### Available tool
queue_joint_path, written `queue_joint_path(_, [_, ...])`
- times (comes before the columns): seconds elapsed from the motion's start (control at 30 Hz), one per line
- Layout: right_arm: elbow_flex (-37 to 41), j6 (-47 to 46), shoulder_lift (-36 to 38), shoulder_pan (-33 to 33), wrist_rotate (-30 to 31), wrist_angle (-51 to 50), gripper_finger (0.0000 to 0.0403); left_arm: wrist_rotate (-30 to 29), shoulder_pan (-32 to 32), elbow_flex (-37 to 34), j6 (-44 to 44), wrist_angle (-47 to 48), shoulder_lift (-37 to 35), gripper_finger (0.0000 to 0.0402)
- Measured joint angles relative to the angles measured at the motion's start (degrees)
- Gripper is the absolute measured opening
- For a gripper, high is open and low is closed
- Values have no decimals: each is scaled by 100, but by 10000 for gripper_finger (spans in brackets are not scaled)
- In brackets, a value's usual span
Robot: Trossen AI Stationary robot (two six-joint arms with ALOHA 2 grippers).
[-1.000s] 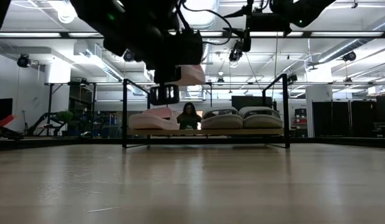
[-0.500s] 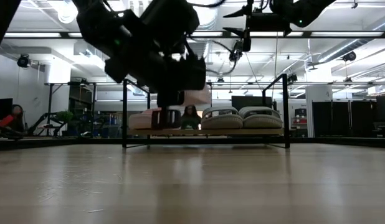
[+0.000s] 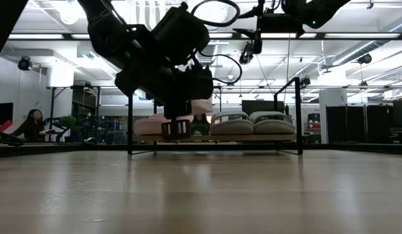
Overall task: Pick and place slides into the shelf
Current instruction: Put the pink slipper on the shelf
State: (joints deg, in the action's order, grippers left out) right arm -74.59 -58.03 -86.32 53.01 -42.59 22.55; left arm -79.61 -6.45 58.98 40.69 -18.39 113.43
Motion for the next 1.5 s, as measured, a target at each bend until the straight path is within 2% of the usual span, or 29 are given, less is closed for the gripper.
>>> queue_joint_path(0.1, [0, 4, 0, 2, 2, 0, 151, 103, 42, -2, -377, 251, 33, 42])
queue_joint_path(0.4, [0, 152, 0, 2, 4, 0, 147, 410, 49, 24, -492, 399, 76, 41])
queue_joint_path(0.5, [0, 157, 0, 2, 7, 0, 144, 606, 56, 26, -955, 494, 76, 41])
queue_joint_path(0.8, [2, 127, 0, 0, 2, 0, 145, 596, 121, 20, -2200, 1993, 76, 40])
queue_joint_path(0.9, [2, 127, 0, 1, 2, 0, 143, 875, 121, 23, -2244, 1949, 76, 40])
queue_joint_path(1.33, [2, 147, 0, 1, 2, 1, 142, 1369, 174, 263, -2588, 1897, 76, 41])
queue_joint_path(1.4, [2, 147, 0, 2, -33, 2, 140, 1500, 180, 261, -2926, 1897, 76, 62])
queue_joint_path(1.5, [2, 145, 0, 2, -137, 2, 139, 1804, 180, 261, -3401, 1920, 76, 118])
